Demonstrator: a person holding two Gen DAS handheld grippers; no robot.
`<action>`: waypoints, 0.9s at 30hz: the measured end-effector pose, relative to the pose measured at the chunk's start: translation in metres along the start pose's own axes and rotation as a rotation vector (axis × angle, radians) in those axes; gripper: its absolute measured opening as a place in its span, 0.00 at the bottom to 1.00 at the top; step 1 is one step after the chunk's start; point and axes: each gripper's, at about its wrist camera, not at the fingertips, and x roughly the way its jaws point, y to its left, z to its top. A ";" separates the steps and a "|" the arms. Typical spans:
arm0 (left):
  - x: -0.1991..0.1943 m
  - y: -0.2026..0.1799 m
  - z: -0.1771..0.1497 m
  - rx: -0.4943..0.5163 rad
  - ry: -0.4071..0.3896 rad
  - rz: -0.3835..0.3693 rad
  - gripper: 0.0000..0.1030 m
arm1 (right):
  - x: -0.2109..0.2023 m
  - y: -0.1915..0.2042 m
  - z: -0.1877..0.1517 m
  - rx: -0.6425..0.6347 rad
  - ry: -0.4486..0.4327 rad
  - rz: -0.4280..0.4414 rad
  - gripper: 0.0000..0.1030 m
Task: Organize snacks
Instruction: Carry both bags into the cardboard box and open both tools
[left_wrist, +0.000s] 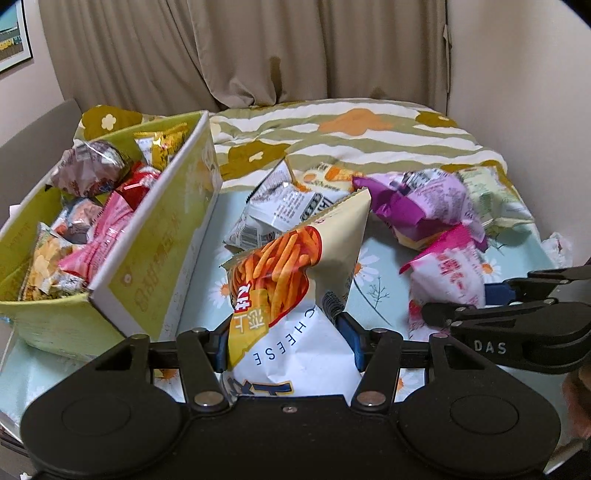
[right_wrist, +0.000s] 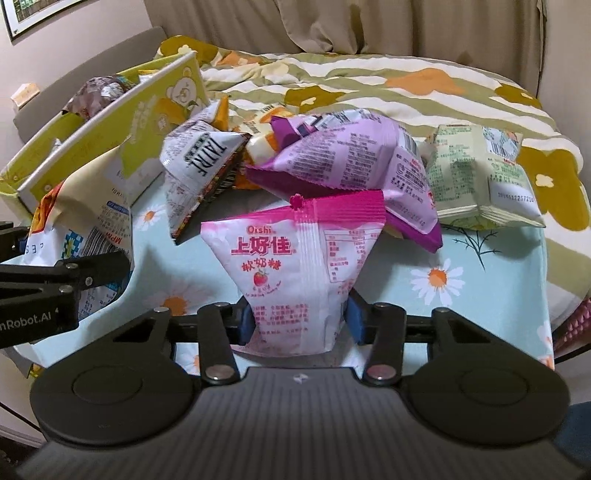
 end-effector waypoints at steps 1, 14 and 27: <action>-0.004 0.001 0.002 -0.003 -0.005 0.000 0.58 | -0.003 0.002 0.000 0.004 -0.001 0.006 0.58; -0.063 0.046 0.022 -0.046 -0.123 0.033 0.58 | -0.046 0.040 0.030 0.037 -0.105 0.113 0.53; -0.074 0.169 0.058 -0.102 -0.224 0.078 0.59 | -0.069 0.133 0.108 0.035 -0.253 0.198 0.53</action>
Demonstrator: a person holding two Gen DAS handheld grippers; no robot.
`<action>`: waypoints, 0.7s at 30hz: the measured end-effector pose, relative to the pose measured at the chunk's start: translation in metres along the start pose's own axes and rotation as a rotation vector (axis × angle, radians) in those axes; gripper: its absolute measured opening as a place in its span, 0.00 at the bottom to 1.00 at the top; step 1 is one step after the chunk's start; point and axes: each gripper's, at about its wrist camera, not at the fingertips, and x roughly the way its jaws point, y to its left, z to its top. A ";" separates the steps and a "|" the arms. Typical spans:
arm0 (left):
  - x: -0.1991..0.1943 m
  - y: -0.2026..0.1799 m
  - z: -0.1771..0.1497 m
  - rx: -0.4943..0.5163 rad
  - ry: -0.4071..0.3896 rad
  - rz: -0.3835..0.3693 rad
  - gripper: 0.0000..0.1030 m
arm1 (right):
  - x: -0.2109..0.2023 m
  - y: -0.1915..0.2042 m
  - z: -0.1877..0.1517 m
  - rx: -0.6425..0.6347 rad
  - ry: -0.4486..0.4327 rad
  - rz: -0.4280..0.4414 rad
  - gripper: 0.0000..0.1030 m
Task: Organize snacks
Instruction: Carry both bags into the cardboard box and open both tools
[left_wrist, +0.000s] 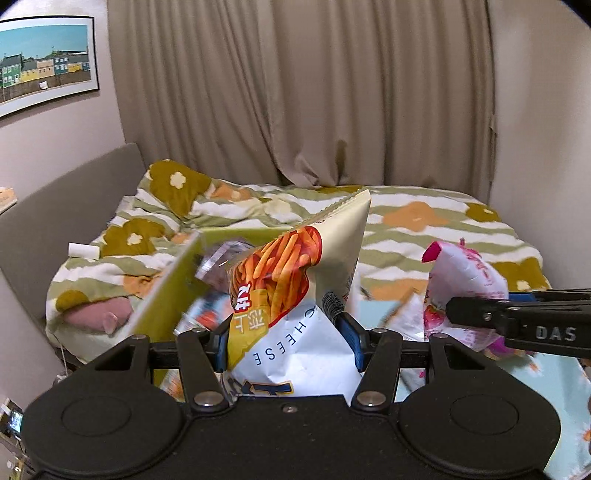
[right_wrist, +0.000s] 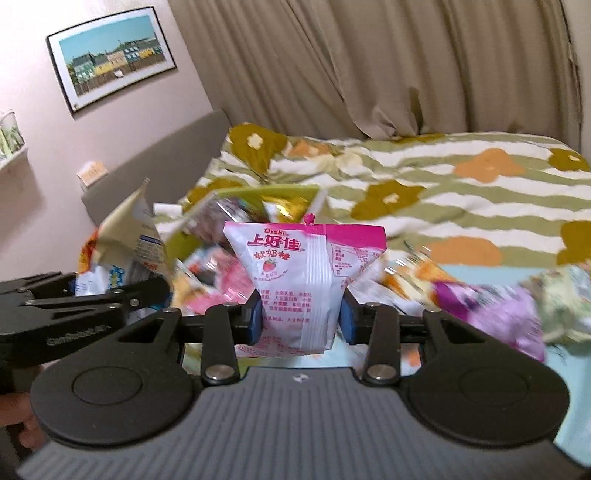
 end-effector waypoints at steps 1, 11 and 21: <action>0.005 0.010 0.004 -0.001 0.001 0.000 0.59 | 0.005 0.009 0.005 -0.007 -0.006 0.002 0.53; 0.064 0.081 0.026 0.020 0.057 -0.053 0.60 | 0.068 0.079 0.041 -0.002 -0.012 -0.024 0.53; 0.089 0.121 0.022 -0.009 0.077 -0.237 1.00 | 0.101 0.107 0.045 0.060 0.000 -0.162 0.53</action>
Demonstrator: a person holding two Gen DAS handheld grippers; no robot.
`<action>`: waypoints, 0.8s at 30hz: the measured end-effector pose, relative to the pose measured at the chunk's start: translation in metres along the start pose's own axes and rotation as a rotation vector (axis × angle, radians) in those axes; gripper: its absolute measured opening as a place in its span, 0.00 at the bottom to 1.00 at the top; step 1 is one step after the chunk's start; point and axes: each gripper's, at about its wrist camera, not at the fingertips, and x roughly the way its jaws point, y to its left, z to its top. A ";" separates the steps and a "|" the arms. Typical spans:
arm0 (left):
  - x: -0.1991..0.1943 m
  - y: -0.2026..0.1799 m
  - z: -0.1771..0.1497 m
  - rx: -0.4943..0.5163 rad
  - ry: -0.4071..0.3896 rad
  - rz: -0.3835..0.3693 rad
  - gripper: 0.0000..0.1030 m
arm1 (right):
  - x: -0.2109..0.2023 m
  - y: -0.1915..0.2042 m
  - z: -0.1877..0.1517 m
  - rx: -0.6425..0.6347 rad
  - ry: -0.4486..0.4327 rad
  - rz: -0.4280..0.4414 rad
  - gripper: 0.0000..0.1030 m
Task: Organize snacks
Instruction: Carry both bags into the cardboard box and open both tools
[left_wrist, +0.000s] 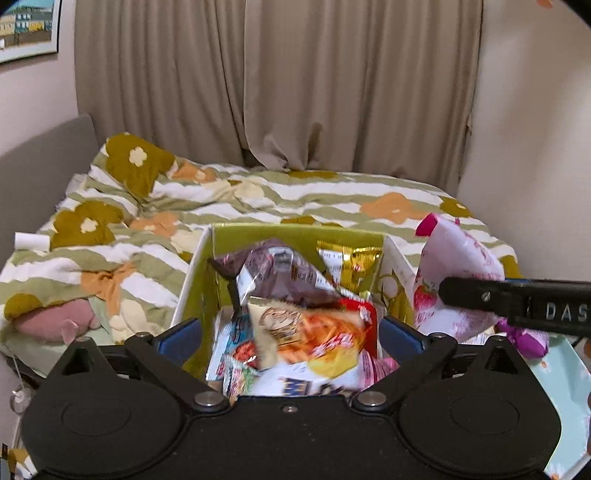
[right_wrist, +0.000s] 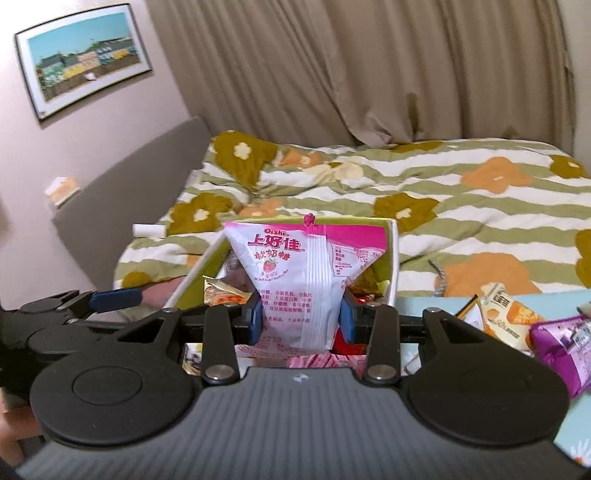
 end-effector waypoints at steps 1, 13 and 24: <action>0.000 0.004 -0.001 -0.001 0.004 -0.008 1.00 | 0.000 0.000 -0.001 0.003 0.002 -0.010 0.53; -0.006 0.029 0.004 -0.075 0.006 0.043 1.00 | 0.010 0.008 0.013 -0.016 0.016 -0.036 0.53; 0.000 0.024 0.000 -0.093 0.017 0.083 1.00 | 0.052 -0.017 0.011 0.058 0.114 0.023 1.00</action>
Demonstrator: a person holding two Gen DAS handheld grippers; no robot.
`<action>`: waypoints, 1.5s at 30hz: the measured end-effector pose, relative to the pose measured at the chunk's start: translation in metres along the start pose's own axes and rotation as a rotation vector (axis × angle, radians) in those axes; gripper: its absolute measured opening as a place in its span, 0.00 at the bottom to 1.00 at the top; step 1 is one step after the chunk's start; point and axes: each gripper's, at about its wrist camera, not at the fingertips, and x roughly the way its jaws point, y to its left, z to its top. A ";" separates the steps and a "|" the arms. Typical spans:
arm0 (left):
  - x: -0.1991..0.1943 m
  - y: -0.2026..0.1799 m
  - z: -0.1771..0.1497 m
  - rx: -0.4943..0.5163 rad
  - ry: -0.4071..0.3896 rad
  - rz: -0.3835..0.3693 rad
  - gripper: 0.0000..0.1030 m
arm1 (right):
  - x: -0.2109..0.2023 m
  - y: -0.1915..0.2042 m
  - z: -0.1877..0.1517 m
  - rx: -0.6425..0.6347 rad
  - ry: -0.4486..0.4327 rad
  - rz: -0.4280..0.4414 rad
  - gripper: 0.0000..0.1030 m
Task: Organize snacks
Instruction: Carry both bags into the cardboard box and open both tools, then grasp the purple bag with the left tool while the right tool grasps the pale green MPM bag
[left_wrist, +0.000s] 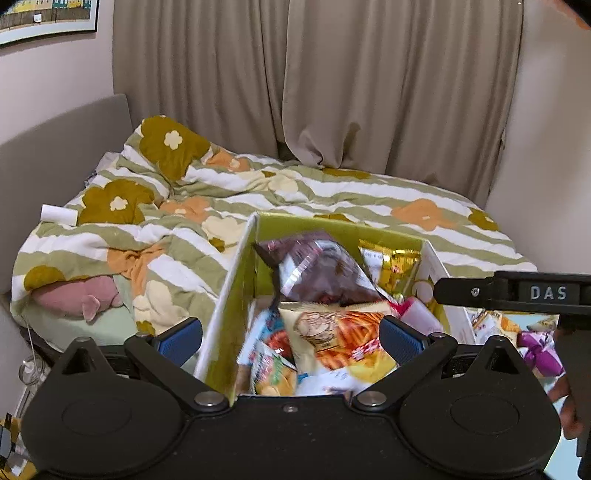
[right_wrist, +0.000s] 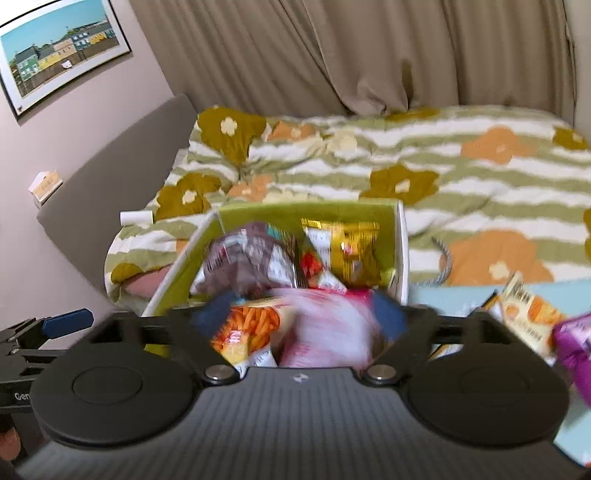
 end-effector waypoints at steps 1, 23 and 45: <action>0.001 -0.001 -0.002 0.002 0.003 0.002 1.00 | -0.001 -0.001 -0.002 0.004 -0.006 0.004 1.00; -0.033 -0.003 -0.003 0.048 -0.031 -0.022 1.00 | -0.062 0.019 -0.019 -0.079 -0.146 -0.081 1.00; -0.041 -0.121 -0.016 0.156 -0.045 -0.228 1.00 | -0.163 -0.082 -0.047 0.073 -0.225 -0.284 1.00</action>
